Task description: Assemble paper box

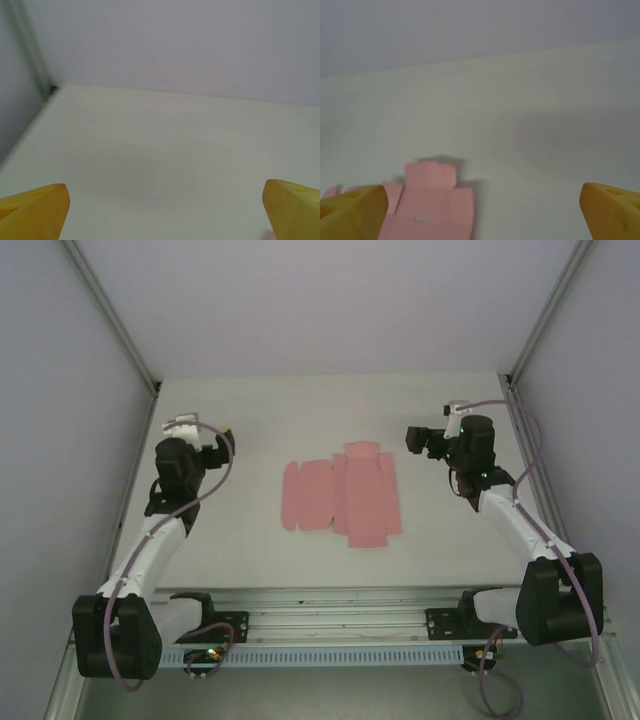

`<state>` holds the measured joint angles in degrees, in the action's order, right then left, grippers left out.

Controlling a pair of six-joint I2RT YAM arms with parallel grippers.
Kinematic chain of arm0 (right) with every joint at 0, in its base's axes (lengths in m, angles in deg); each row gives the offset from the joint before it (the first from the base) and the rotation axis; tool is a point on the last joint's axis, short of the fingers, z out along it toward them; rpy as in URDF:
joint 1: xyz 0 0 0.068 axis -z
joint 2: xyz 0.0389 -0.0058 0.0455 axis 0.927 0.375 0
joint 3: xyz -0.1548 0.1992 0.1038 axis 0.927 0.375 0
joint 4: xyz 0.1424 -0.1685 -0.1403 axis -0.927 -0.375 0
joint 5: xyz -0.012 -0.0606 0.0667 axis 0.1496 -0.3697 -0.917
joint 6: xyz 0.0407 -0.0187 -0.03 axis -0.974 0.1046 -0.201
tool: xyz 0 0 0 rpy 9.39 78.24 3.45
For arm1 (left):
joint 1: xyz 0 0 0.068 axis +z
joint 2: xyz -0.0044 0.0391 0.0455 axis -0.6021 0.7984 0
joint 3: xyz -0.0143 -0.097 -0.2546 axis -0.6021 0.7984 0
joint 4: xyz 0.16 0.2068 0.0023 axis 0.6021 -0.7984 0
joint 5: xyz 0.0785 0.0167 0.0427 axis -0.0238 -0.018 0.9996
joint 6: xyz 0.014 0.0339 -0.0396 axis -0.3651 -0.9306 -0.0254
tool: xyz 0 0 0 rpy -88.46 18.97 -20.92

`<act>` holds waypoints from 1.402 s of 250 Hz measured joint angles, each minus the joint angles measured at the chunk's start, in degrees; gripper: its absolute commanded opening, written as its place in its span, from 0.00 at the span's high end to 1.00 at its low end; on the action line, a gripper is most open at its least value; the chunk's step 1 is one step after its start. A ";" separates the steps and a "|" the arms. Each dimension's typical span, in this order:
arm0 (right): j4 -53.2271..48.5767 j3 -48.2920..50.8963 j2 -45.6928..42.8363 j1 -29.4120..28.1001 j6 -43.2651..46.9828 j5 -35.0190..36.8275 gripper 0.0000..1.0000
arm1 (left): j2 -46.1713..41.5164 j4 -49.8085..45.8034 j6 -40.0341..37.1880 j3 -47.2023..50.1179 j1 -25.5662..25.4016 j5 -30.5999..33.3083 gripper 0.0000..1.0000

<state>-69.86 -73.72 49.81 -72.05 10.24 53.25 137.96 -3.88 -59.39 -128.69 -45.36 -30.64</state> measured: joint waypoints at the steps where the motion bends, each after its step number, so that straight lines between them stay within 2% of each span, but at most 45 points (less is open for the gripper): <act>1: -0.42 -0.22 0.13 -0.07 -0.07 -0.04 0.00 | 0.09 -0.26 0.15 -0.15 -0.15 -0.17 0.00; 49: -16.70 -6.58 7.72 -3.78 -4.50 -4.46 0.00 | 9.66 -12.55 6.16 -7.45 -9.62 -5.44 0.00; 82: -22.18 -6.99 12.98 -6.21 -6.01 -7.76 0.00 | 17.64 -17.16 8.52 -10.45 -13.03 -8.92 0.00; 119: -23.74 -7.21 16.94 -8.04 -7.15 -10.56 0.01 | 25.16 -20.72 10.75 -12.96 -13.22 -10.97 0.00; 142: -23.74 -8.22 18.86 -8.37 -8.02 -12.55 0.07 | 28.89 -22.05 11.54 -14.43 -13.22 -12.41 0.00; 177: -22.91 -9.90 21.33 -8.57 -8.74 -15.87 0.08 | 33.18 -22.36 12.24 -16.02 -13.22 -15.67 0.00; 226: -20.81 -12.13 25.18 -8.85 -9.40 -18.82 0.08 | 34.27 -22.23 12.83 -16.22 -13.25 -18.27 0.00; 289: -20.13 -12.83 31.45 -8.55 -10.75 -18.32 0.07 | 35.17 -22.03 12.87 -16.85 -13.25 -20.28 0.00; 351: -17.77 -11.87 31.76 -7.69 -12.46 -18.18 0.08 | 36.41 -21.55 13.27 -16.90 -13.25 -23.41 0.00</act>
<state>-87.63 -85.59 81.57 -79.75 -2.22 35.07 174.37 -25.44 -46.12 -145.59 -58.60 -54.05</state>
